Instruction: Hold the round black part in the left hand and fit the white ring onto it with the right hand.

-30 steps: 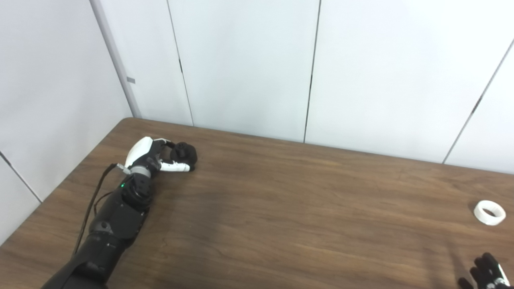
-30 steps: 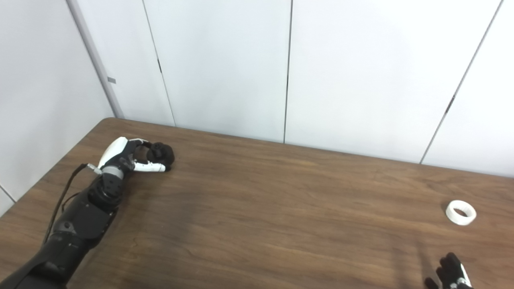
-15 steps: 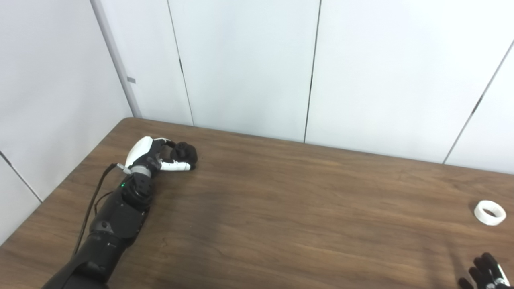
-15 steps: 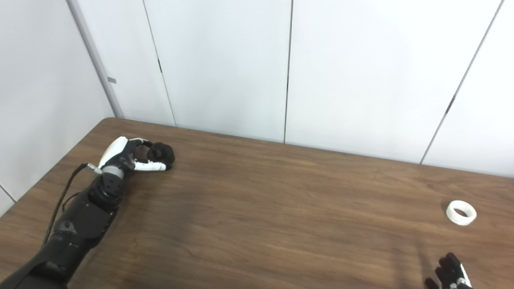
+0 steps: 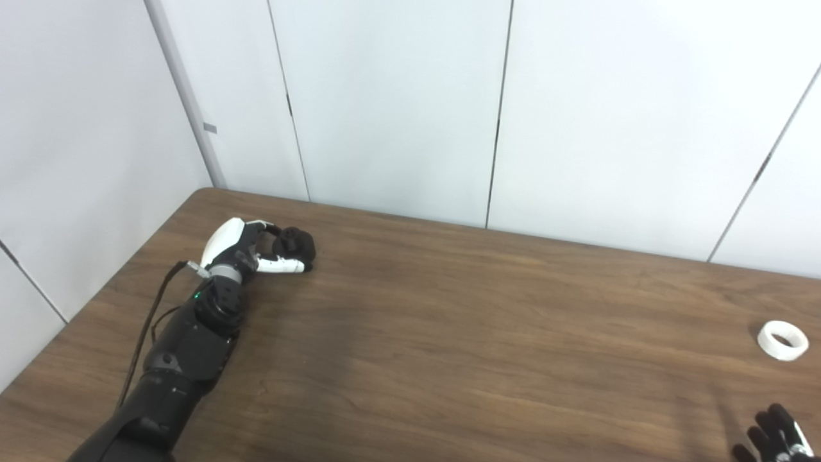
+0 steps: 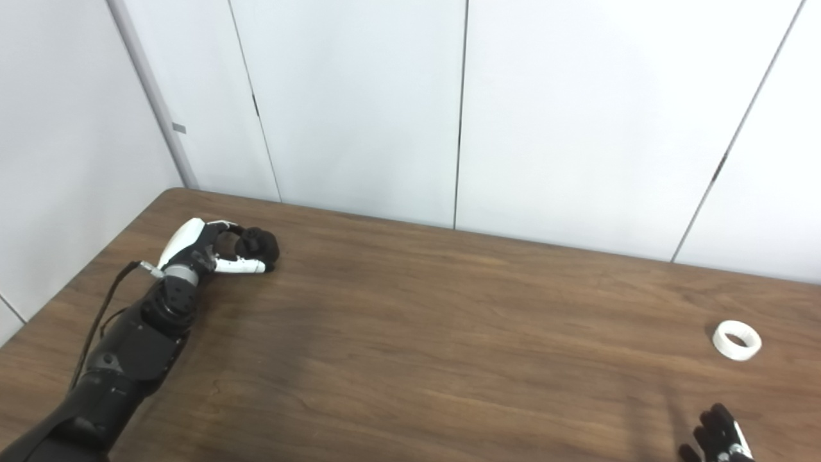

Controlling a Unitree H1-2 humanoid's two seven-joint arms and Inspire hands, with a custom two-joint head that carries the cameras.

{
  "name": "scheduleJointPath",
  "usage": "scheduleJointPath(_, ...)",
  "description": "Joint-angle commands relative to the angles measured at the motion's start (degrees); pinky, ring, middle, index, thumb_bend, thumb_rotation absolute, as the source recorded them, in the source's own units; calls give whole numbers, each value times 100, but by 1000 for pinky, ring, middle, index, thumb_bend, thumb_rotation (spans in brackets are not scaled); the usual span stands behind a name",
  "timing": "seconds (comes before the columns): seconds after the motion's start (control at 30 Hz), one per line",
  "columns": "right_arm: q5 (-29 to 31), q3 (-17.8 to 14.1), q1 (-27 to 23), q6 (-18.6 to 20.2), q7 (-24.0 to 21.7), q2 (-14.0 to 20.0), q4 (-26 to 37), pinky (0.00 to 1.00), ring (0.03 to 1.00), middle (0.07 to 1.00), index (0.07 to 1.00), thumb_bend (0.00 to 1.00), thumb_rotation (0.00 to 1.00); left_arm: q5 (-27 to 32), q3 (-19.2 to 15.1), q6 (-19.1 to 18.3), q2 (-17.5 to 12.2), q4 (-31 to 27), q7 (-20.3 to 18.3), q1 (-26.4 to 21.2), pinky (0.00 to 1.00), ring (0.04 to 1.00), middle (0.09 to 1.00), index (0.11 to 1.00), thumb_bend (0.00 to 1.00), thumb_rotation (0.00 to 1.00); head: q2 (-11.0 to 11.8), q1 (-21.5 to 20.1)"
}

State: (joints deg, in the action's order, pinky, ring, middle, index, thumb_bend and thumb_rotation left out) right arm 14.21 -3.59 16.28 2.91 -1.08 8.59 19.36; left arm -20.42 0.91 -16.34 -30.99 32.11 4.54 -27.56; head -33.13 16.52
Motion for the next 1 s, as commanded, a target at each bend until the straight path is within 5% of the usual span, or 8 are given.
scheduleJointPath(0.0, -12, 6, 36, 81, -32, -99, 114, 1000, 978, 965, 945, 522, 929, -6, -23, 75, -41, -26, 85, -293, 1000, 1000, 932, 776, 968, 286, -6, 8)
scheduleJointPath(0.57, -23, 9, 50, 181, -36, -91, 185, 1000, 991, 975, 956, 487, 940, 2, -39, 107, -1, 7, 198, -288, 1000, 1000, 921, 756, 950, 282, -29, 16)
scheduleJointPath(0.9, 6, 4, 52, 145, -55, -91, 188, 1000, 997, 982, 967, 479, 946, -18, -115, 103, 53, 39, 376, -303, 1000, 993, 912, 663, 897, 199, -31, 31)
scheduleJointPath(0.97, -9, 3, 51, 149, -43, -94, 196, 1000, 1000, 983, 967, 472, 951, -15, -163, 168, 86, 88, 514, -305, 940, 960, 892, 610, 841, 105, -31, 31)
